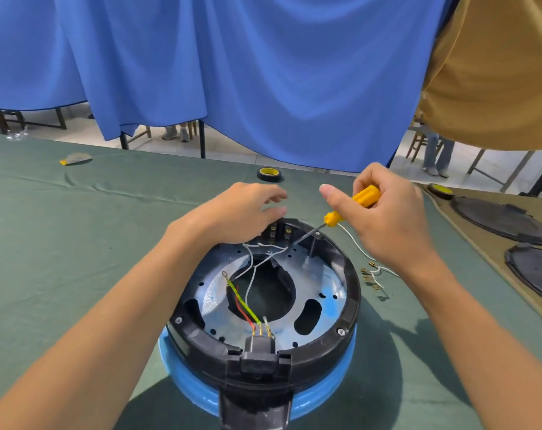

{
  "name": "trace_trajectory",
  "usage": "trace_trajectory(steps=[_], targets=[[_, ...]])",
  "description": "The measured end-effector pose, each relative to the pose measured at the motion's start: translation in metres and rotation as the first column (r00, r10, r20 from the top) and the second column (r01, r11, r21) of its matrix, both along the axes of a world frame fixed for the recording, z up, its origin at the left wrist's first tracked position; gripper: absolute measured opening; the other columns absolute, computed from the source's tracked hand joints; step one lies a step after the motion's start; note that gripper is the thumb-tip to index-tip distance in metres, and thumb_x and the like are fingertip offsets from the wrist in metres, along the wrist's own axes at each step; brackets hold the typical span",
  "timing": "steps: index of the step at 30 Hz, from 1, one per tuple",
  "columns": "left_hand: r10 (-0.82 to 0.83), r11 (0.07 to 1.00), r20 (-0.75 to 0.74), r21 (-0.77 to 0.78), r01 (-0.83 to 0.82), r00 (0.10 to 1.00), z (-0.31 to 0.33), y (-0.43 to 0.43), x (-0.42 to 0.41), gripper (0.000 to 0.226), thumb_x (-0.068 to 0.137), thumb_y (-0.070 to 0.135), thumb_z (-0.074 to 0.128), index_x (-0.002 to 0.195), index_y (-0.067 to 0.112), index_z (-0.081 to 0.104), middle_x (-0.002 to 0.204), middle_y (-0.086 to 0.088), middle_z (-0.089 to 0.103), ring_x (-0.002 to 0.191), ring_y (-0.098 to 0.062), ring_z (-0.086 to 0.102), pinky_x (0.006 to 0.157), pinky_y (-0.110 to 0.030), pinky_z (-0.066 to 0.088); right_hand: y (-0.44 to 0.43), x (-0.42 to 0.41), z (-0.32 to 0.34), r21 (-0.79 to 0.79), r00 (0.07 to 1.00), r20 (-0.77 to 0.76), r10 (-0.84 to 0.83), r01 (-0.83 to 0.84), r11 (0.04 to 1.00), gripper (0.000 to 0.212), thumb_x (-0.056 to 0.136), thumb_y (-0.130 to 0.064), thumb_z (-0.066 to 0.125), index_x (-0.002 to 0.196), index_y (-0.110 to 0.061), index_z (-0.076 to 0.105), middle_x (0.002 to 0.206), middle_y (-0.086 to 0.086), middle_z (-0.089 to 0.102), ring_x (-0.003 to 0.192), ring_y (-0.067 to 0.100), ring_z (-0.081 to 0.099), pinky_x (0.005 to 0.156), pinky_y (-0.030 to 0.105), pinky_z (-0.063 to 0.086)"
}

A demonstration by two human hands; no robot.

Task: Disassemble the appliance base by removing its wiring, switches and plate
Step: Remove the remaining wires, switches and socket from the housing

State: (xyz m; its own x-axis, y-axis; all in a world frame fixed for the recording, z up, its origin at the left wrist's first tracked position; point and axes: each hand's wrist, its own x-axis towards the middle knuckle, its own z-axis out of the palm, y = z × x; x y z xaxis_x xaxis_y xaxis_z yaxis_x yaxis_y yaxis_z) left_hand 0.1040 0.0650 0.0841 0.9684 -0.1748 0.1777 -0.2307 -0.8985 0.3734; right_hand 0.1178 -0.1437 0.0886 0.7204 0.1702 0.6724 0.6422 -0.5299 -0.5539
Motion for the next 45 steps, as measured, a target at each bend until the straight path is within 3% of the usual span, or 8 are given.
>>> trace_trajectory(steps=[3,8,13,17,25,35,40,45], targets=[[-0.047,0.995,-0.014,-0.094,0.046,0.999,-0.012,-0.001,0.000,0.037,0.102,0.031,0.043,0.137,0.022,0.052,0.132,0.005,0.060,0.120,-0.013,0.053,0.104,-0.031,0.040,0.006,0.001,-0.014,0.031,0.997,0.058,-0.052,0.051,0.998,0.041,0.086,-0.040,0.069,0.067,-0.020,0.039,0.050,-0.007,0.041,0.049,0.012,0.040,0.058,0.026,0.034],[-0.011,1.000,-0.012,-0.026,0.010,1.000,-0.023,0.000,0.007,0.037,0.103,0.035,0.040,0.136,0.027,0.052,0.132,0.007,0.059,0.121,-0.017,0.052,0.101,-0.039,0.042,0.011,0.001,-0.025,0.172,0.983,0.168,-0.075,0.046,0.984,0.030,0.089,-0.028,0.062,0.071,-0.015,0.042,0.053,-0.010,0.042,0.051,0.004,0.048,0.046,0.009,0.033],[0.029,0.999,0.034,0.021,-0.030,0.999,-0.027,-0.003,0.014,0.030,0.102,0.039,0.039,0.119,0.032,0.062,0.111,0.008,0.067,0.105,-0.018,0.056,0.087,-0.041,0.048,0.012,0.000,-0.035,0.183,0.972,0.207,-0.113,0.075,0.980,0.026,0.087,-0.022,0.060,0.069,-0.011,0.043,0.053,-0.001,0.043,0.059,0.018,0.050,0.047,0.017,0.032],[0.062,0.997,0.068,0.035,-0.064,0.996,-0.030,-0.004,0.016,0.028,0.101,0.041,0.039,0.113,0.034,0.064,0.104,0.009,0.067,0.098,-0.019,0.056,0.078,-0.037,0.045,0.012,-0.001,-0.039,0.219,0.968,0.218,-0.120,0.072,0.973,0.023,0.081,-0.013,0.059,0.066,-0.009,0.042,0.051,0.001,0.040,0.055,0.015,0.046,0.045,0.017,0.030],[0.063,0.996,0.088,0.051,-0.067,0.994,-0.031,-0.006,0.016,0.030,0.102,0.041,0.039,0.115,0.033,0.065,0.107,0.008,0.068,0.101,-0.019,0.057,0.077,-0.037,0.045,0.012,0.001,-0.042,0.215,0.974,0.204,-0.101,0.056,0.975,0.026,0.086,-0.016,0.060,0.068,-0.012,0.041,0.051,-0.008,0.038,0.050,0.002,0.046,0.045,0.013,0.031],[0.083,0.995,0.098,0.054,-0.088,0.992,-0.034,-0.004,0.021,0.029,0.101,0.043,0.038,0.113,0.039,0.064,0.106,0.011,0.068,0.100,-0.017,0.057,0.075,-0.036,0.044,0.012,0.006,-0.042,0.131,0.968,0.244,-0.050,0.018,0.991,0.031,0.090,-0.010,0.061,0.071,-0.015,0.037,0.054,-0.011,0.037,0.052,0.002,0.048,0.046,0.013,0.034],[0.075,0.994,0.107,0.076,-0.083,0.991,-0.036,-0.004,0.024,0.032,0.101,0.043,0.037,0.104,0.030,0.066,0.105,0.004,0.069,0.099,-0.022,0.058,0.068,-0.035,0.041,0.011,0.014,-0.033,0.092,0.983,0.168,-0.071,0.056,0.994,0.028,0.082,-0.005,0.059,0.068,-0.013,0.036,0.053,-0.007,0.030,0.049,0.005,0.039,0.053,0.010,0.031],[0.084,0.994,0.105,0.063,-0.091,0.991,-0.035,-0.003,0.025,0.029,0.101,0.043,0.039,0.107,0.036,0.067,0.104,0.004,0.069,0.099,-0.023,0.056,0.063,-0.032,0.035,0.016,0.036,-0.015,0.083,0.996,-0.048,-0.074,0.078,0.993,0.033,0.077,-0.006,0.057,0.061,-0.017,0.030,0.054,0.000,0.029,0.059,0.021,0.027,0.052,0.030,0.021]])
